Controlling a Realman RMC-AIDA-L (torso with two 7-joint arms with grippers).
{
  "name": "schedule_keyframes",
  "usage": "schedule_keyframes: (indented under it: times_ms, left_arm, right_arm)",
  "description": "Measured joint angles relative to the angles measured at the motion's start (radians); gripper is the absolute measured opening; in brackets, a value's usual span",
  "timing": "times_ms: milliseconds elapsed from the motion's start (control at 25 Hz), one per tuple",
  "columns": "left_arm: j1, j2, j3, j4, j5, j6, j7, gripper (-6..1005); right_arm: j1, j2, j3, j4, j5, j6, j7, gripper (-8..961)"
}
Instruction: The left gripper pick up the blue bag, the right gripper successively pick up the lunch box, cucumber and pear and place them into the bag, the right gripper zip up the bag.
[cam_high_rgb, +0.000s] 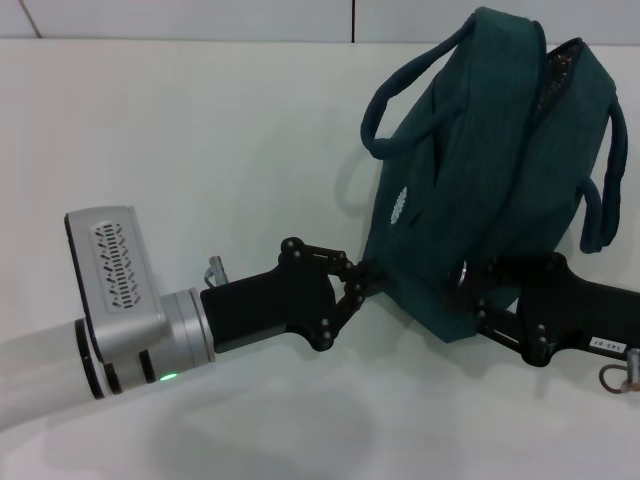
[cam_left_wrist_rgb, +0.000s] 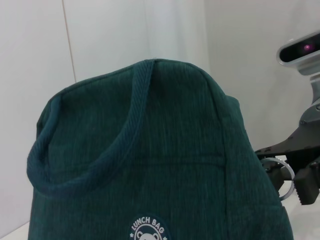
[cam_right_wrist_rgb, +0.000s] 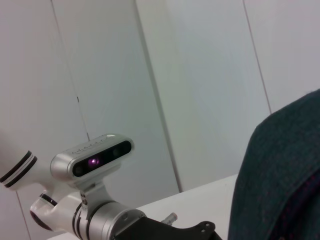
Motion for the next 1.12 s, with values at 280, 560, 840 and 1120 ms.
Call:
schedule_keyframes:
  times_ms: [280, 560, 840, 1120]
  left_arm:
    - [0.000, 0.000, 0.000, 0.000, 0.000, -0.001, 0.000, 47]
    - [0.000, 0.000, 0.000, 0.000, 0.000, -0.004, 0.000, 47]
    - [0.000, 0.000, 0.000, 0.000, 0.000, -0.006, -0.001, 47]
    - [0.000, 0.000, 0.000, 0.000, 0.000, -0.006, 0.000, 47]
  right_arm:
    - [-0.003, 0.000, -0.003, 0.000, -0.001, -0.024, -0.012, 265]
    - [-0.004, 0.000, -0.007, 0.000, -0.003, -0.049, -0.024, 228]
    - [-0.001, 0.007, -0.008, 0.000, -0.001, -0.049, -0.025, 197]
    - [-0.004, 0.008, -0.003, 0.000, 0.003, -0.045, -0.018, 203]
